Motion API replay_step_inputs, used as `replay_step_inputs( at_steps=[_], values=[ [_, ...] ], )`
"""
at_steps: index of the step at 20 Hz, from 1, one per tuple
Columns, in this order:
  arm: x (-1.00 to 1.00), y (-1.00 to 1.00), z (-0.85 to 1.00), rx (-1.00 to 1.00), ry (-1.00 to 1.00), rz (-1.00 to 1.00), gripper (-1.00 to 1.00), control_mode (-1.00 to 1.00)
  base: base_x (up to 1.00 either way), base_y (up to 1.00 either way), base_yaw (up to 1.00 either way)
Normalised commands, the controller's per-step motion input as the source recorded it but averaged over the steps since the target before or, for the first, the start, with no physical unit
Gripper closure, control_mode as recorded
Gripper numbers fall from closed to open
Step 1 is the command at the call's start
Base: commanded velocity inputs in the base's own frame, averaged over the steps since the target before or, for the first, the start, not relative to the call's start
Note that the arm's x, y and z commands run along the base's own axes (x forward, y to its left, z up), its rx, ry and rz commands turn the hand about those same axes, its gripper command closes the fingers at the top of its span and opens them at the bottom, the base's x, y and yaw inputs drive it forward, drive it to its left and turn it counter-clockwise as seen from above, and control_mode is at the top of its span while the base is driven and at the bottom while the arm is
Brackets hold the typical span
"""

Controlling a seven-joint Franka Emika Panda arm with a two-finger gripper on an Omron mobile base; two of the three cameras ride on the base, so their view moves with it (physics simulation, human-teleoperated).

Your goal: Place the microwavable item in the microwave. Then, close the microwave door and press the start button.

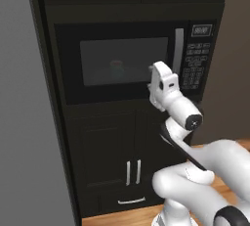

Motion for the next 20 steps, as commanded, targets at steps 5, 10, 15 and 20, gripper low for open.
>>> replay_step_inputs(
  at_steps=[5,10,15,20],
  values=[
    [-0.80,-0.85,1.00,0.28,0.22,0.00,-1.00,-1.00,0.00,0.00,0.00],
    [-0.74,-0.95,1.00,0.27,0.26,0.00,-1.00,-1.00,0.00,0.00,0.00],
    [-0.49,-1.00,0.62,0.24,0.34,0.00,-1.00,-1.00,0.00,0.00,0.00],
    [-0.25,-0.93,-0.52,0.17,0.36,0.00,-1.00,-1.00,0.00,0.00,0.00]
  ],
)
